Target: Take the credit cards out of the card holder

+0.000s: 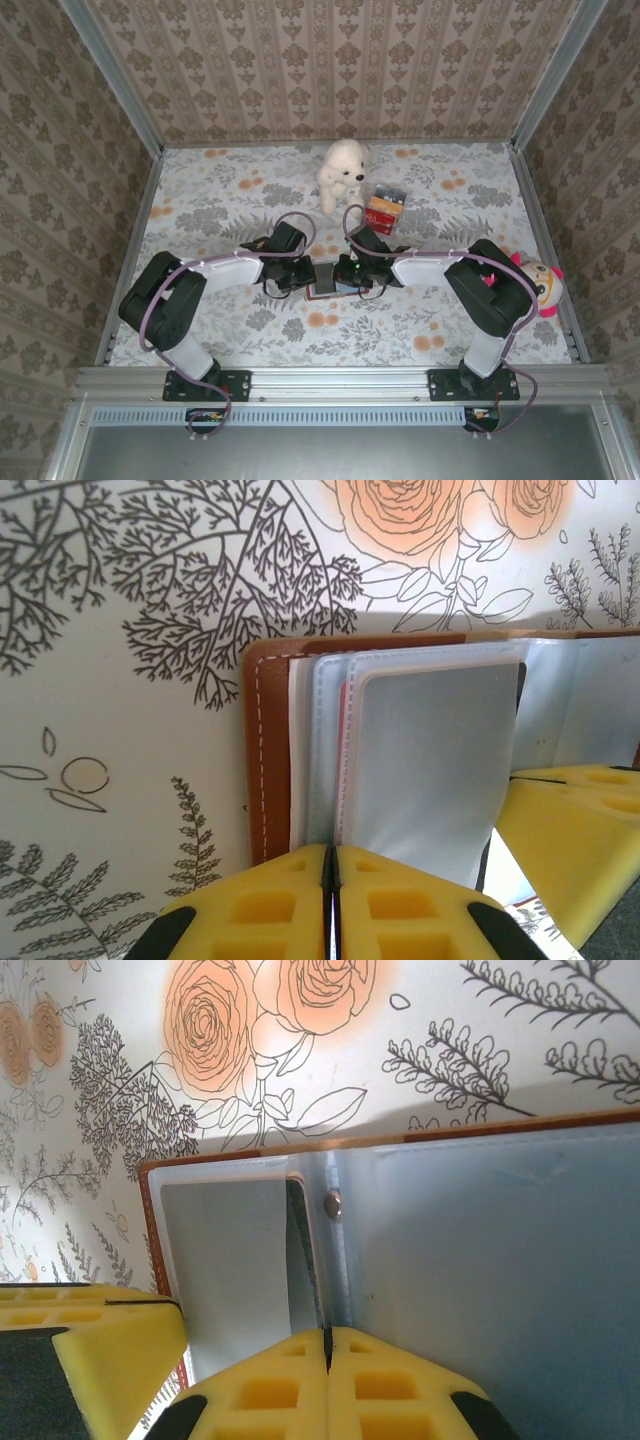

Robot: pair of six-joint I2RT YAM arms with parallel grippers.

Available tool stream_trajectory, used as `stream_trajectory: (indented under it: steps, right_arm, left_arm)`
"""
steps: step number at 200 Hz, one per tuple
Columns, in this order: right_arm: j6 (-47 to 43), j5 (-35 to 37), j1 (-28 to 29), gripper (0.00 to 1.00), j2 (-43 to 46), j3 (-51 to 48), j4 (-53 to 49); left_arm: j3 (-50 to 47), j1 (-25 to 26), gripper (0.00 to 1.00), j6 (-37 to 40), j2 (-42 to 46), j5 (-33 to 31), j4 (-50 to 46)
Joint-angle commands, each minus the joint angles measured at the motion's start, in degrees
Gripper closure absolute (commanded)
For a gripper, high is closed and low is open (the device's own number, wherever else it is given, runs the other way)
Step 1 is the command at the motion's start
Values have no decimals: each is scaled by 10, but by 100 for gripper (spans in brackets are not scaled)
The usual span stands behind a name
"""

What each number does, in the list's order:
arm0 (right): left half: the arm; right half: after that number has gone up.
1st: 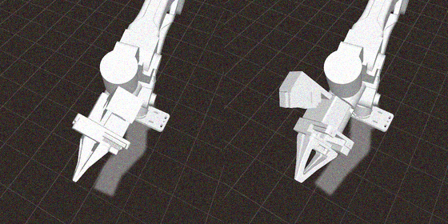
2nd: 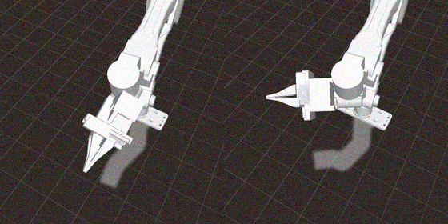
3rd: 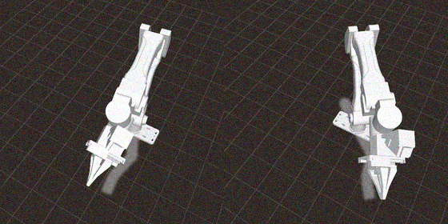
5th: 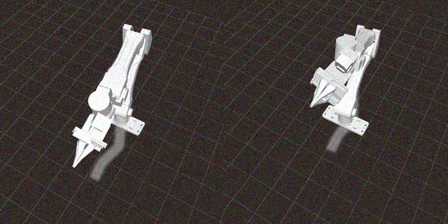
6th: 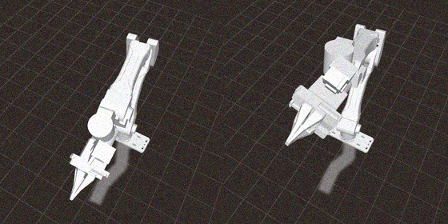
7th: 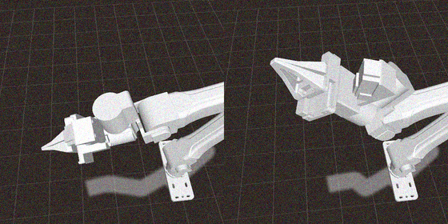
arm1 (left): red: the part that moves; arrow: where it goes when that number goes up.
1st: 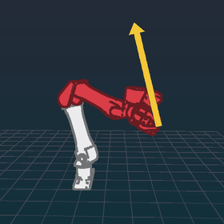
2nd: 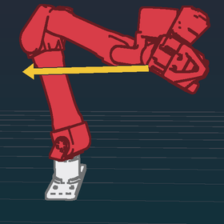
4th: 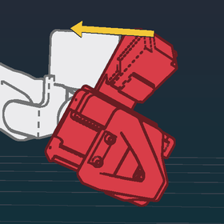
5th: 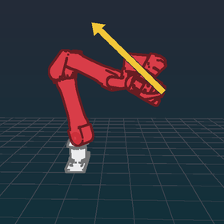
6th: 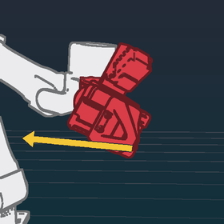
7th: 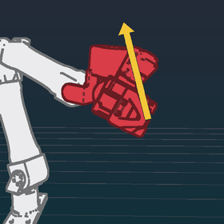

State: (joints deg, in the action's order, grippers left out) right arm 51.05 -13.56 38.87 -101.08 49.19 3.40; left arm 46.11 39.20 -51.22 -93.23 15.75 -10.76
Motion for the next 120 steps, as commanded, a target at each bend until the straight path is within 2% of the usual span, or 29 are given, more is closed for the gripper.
stream_trajectory:
  steps: [1, 58, 85, 120]
  right_arm:
    - [1, 16, 0, 98, 14, -21, -15]
    - [-1, 23, -4, 99, 24, -28, -17]
    - [0, -22, -6, 94, 15, -27, 12]
    - [8, -31, -15, 88, 38, -41, 27]
  left_arm:
    - [-20, -8, 87, 12, 8, -15, -42]
    - [-18, -20, 87, 21, 18, -12, -51]
    - [-11, -20, 87, 28, 15, -8, -56]
    - [4, -23, 88, 48, 48, -20, -79]
